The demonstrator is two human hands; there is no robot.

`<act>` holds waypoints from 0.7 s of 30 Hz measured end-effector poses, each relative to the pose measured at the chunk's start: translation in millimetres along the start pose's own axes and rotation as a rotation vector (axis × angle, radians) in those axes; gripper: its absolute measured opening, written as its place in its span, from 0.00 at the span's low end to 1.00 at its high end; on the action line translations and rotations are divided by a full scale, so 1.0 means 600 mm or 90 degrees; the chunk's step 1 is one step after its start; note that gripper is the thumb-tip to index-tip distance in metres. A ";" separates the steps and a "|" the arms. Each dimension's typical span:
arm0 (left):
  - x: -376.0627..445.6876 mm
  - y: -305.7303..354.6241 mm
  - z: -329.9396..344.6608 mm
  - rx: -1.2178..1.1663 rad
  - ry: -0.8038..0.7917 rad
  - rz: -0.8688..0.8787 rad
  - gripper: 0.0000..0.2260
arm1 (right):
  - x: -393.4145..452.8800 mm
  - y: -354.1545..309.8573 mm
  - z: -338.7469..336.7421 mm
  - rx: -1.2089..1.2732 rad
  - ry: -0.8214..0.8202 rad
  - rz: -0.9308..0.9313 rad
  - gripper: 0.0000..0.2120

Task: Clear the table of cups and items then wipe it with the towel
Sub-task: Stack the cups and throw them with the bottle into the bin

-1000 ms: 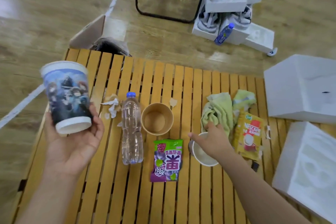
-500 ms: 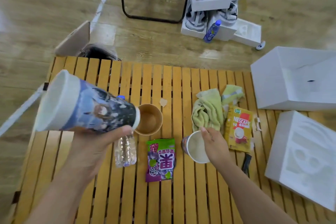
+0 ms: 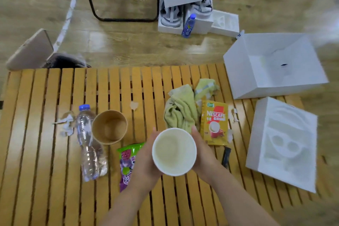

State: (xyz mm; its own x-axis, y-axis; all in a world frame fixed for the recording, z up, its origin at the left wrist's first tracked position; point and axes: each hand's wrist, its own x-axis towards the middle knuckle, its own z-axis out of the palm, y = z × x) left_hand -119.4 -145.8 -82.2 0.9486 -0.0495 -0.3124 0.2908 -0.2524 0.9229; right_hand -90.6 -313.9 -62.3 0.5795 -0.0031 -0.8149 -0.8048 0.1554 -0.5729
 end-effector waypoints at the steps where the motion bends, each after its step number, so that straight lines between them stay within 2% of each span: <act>1: 0.002 -0.001 0.003 0.049 -0.001 -0.007 0.38 | -0.002 -0.004 0.001 -0.020 -0.015 -0.009 0.27; 3: 0.010 0.006 0.005 0.090 -0.022 0.041 0.43 | -0.006 -0.014 0.005 -0.047 -0.029 -0.034 0.29; 6: 0.021 0.011 0.004 0.033 -0.070 0.074 0.45 | -0.009 -0.027 0.011 -0.039 -0.048 -0.063 0.31; 9: 0.030 0.018 -0.017 0.078 -0.117 0.005 0.54 | -0.018 -0.033 0.012 -0.055 -0.087 -0.087 0.25; 11: 0.033 0.023 -0.040 0.074 -0.187 -0.048 0.55 | -0.022 -0.032 0.009 -0.095 -0.093 -0.099 0.19; 13: 0.036 0.038 -0.056 -0.012 -0.237 -0.148 0.48 | -0.019 -0.026 0.007 -0.148 -0.083 -0.116 0.21; 15: 0.042 0.045 -0.053 -0.066 -0.206 -0.205 0.35 | -0.013 -0.015 0.011 -0.231 -0.058 -0.144 0.22; 17: 0.043 0.031 -0.039 0.038 -0.141 -0.186 0.24 | -0.004 0.002 0.018 -0.318 -0.020 -0.172 0.17; 19: 0.038 0.019 -0.015 0.154 -0.098 -0.152 0.17 | 0.005 0.021 0.027 -0.391 0.035 -0.177 0.17; 21: 0.033 0.009 0.009 0.153 -0.044 -0.169 0.18 | 0.014 0.031 0.036 -0.417 0.093 -0.166 0.18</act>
State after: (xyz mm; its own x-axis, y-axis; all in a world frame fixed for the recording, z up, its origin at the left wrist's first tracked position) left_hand -100.0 -153.6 -84.4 0.8310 -0.0146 -0.5560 0.4806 -0.4843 0.7311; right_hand -98.0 -289.8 -78.1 0.7767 -0.0983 -0.6222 -0.5812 -0.4928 -0.6476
